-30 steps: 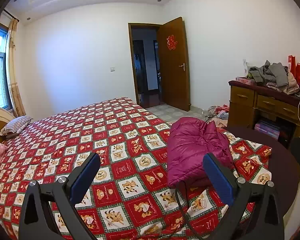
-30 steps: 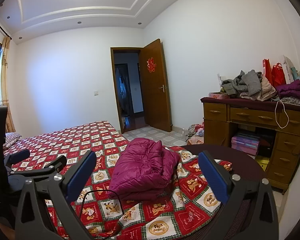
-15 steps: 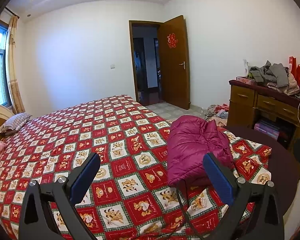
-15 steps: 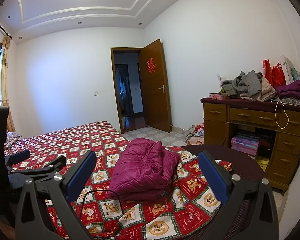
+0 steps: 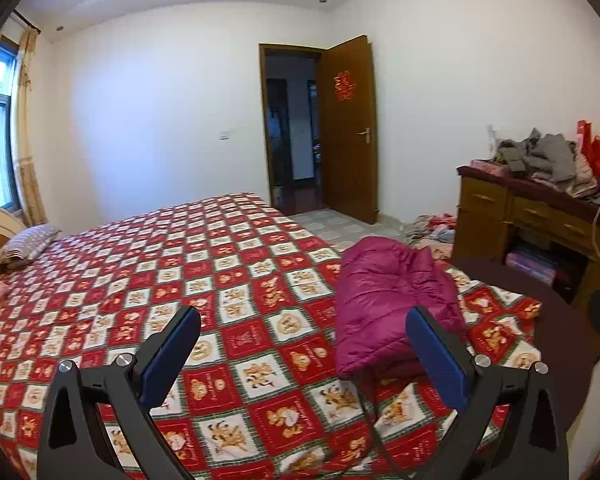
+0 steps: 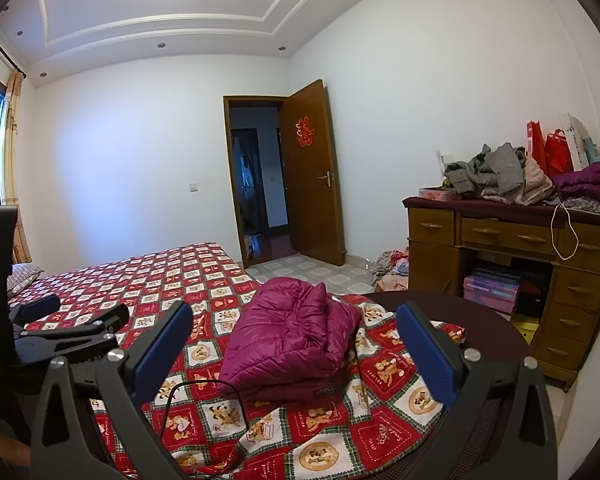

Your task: Fold large clothes

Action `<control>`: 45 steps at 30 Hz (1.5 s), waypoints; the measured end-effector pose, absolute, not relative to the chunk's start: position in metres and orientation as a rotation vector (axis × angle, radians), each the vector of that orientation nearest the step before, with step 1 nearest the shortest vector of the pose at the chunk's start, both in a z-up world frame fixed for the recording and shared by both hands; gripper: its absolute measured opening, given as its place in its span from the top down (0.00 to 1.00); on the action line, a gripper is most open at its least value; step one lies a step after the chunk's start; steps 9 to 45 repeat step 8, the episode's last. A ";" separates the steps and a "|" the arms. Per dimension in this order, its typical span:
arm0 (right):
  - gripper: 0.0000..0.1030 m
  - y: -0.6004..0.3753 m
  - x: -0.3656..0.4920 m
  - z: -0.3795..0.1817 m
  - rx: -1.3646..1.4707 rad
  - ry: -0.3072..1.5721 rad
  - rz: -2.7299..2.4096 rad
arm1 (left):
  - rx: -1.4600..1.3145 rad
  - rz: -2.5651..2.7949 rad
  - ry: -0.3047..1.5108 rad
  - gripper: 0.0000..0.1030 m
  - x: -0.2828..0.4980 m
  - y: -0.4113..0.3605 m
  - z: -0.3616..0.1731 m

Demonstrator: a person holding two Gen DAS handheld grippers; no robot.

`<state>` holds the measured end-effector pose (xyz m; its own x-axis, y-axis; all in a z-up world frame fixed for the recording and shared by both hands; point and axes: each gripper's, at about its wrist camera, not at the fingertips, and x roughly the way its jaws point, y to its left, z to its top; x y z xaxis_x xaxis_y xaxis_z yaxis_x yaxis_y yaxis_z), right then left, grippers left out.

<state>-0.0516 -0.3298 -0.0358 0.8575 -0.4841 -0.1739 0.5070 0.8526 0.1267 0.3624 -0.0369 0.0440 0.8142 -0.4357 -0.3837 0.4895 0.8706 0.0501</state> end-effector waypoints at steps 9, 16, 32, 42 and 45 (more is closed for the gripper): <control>0.00 -0.330 -0.050 -0.035 0.174 0.139 -0.520 | 0.167 -0.492 0.374 0.01 0.363 -0.039 0.042; 0.00 -0.330 -0.050 -0.035 0.174 0.139 -0.520 | 0.167 -0.492 0.374 0.01 0.363 -0.039 0.042; 0.00 -0.330 -0.050 -0.035 0.174 0.139 -0.520 | 0.167 -0.492 0.374 0.01 0.363 -0.039 0.042; 0.00 -0.330 -0.050 -0.035 0.174 0.139 -0.520 | 0.167 -0.492 0.374 0.01 0.363 -0.039 0.042; 0.00 -0.330 -0.050 -0.035 0.174 0.139 -0.520 | 0.167 -0.492 0.374 0.01 0.363 -0.039 0.042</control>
